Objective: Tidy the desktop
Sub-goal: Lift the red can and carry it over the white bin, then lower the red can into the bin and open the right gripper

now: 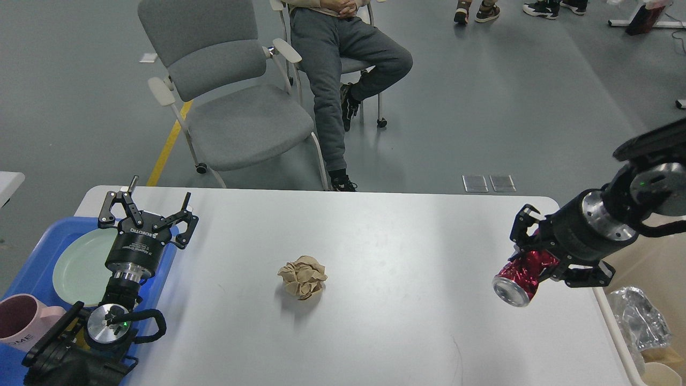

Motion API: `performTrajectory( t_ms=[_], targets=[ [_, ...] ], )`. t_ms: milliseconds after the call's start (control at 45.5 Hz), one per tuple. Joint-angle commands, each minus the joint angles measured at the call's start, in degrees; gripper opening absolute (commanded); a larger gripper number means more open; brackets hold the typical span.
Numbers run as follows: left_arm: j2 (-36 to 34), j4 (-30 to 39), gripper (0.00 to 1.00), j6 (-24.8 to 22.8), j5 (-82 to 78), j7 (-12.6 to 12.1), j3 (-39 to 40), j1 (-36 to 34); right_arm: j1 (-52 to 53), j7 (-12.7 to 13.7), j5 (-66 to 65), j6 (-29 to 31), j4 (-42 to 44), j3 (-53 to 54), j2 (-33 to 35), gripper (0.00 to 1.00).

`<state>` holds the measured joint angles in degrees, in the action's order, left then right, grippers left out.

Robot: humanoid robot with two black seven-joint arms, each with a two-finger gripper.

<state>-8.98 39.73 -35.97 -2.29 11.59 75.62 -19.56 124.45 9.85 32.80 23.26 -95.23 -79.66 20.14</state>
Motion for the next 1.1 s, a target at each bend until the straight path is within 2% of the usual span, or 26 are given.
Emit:
performTrajectory(
  t_ms=[0, 132, 220, 395, 637, 790, 966, 1076],
  targets=[
    [-0.1, 0.0, 0.97, 0.0, 0.0, 0.0, 0.0, 0.0, 4.7, -2.9, -6.8, 5.3, -0.1, -2.3, 1.0, 0.00],
    [0.0, 0.0, 0.97, 0.0, 0.0, 0.0, 0.0, 0.0, 4.8, -5.2, -12.2, 5.9, 0.1, -3.3, 1.2, 0.00],
    [-0.1, 0.0, 0.97, -0.1, 0.0, 0.0, 0.0, 0.1, 3.8, -5.3, -14.2, 5.6, 1.2, -4.8, 2.3, 0.00],
    [-0.1, 0.0, 0.97, -0.1, 0.0, 0.1, 0.0, 0.1, -3.2, -4.7, -18.0, 5.3, 10.9, -5.2, 11.7, 0.00],
    [-0.1, 0.0, 0.97, 0.0, 0.0, 0.1, 0.0, 0.1, -24.6, -4.6, -18.9, 4.8, 31.4, -2.6, 16.3, 0.00],
    [-0.1, 0.0, 0.97, 0.0, 0.0, 0.0, 0.0, 0.1, -43.5, -4.5, -18.9, 3.6, 47.3, 7.8, 18.4, 0.00],
    [0.0, 0.0, 0.97, 0.0, 0.0, 0.0, 0.0, 0.1, -60.5, -4.6, -18.5, -4.3, 63.6, 13.7, 18.2, 0.00],
    [-0.1, 0.0, 0.97, 0.0, 0.0, 0.0, 0.0, 0.1, -70.9, -4.7, -18.5, -6.9, 72.7, 19.6, 15.8, 0.00]
  ],
)
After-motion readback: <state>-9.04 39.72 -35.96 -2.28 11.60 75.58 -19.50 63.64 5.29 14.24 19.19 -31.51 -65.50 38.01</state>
